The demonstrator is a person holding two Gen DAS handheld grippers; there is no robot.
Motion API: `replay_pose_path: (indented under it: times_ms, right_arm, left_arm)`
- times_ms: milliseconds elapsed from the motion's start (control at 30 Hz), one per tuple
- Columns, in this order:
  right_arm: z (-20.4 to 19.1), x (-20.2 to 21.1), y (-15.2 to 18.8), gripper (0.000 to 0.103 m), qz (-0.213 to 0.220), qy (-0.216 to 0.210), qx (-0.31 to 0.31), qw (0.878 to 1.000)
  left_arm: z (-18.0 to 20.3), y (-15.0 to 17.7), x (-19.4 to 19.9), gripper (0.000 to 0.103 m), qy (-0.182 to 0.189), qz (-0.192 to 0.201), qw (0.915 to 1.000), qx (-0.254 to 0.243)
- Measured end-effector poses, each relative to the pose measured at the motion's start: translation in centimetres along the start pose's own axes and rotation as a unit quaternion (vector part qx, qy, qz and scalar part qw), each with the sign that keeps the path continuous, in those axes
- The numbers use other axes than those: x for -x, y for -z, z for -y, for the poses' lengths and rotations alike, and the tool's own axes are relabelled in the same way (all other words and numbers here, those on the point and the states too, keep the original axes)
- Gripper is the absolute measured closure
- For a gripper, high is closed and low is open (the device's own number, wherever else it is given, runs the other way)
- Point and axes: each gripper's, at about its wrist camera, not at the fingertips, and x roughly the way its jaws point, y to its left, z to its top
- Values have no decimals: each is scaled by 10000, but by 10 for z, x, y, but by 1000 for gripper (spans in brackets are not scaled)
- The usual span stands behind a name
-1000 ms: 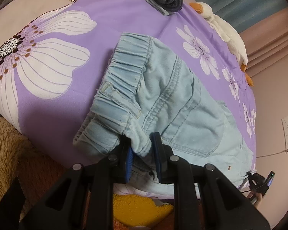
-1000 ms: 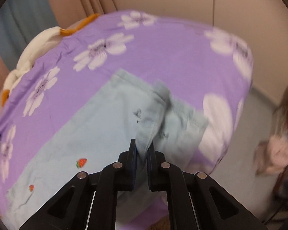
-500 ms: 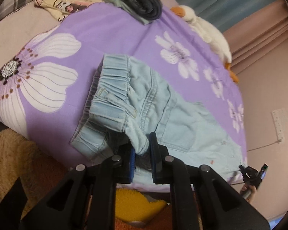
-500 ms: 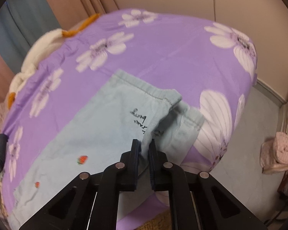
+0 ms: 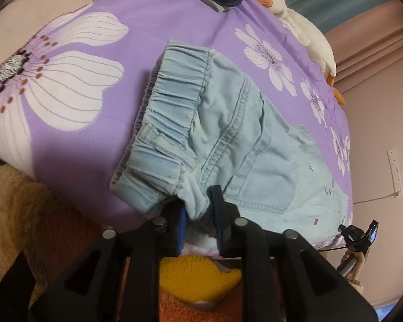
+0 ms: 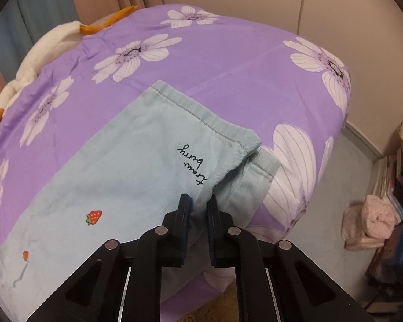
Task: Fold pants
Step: 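Open both tools and release the pants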
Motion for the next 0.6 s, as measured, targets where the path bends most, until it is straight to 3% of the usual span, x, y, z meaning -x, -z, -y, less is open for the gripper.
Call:
replay_pose_path:
  times_ms: [67,100,133,167,267,367,500,600]
  right_arm:
    - [-4,7,0,81,-16,20,84,10000]
    - [-7,12,0,74,5,9,151,9999]
    - [-12,18,1,59,62,-27,244,9997]
    - [-18,25,2,54,156,-71,305,9994]
    - [-40,46,2,54,392,-281,593,9971]
    - [-76,65,5,53,460,-799,1037,9903]
    - [-141,84,17,51,400,-1578,1817,9698]
    - [-197,90,37,51,190,-2154,2426,9457]
  left_arm:
    - [5,1,11,61,53,15,9998,-192]
    - [8,0,16,57,112,26,9996,-274]
    - [8,-1,19,52,120,66,9995,-294]
    - [8,-3,25,50,14,153,9995,-259]
    - [3,-12,46,44,-136,528,9983,-226]
    - [-3,-27,56,39,-86,775,9967,-209]
    - [-4,-49,57,39,-96,925,9953,-269]
    - [-7,-64,44,40,193,835,9960,-252]
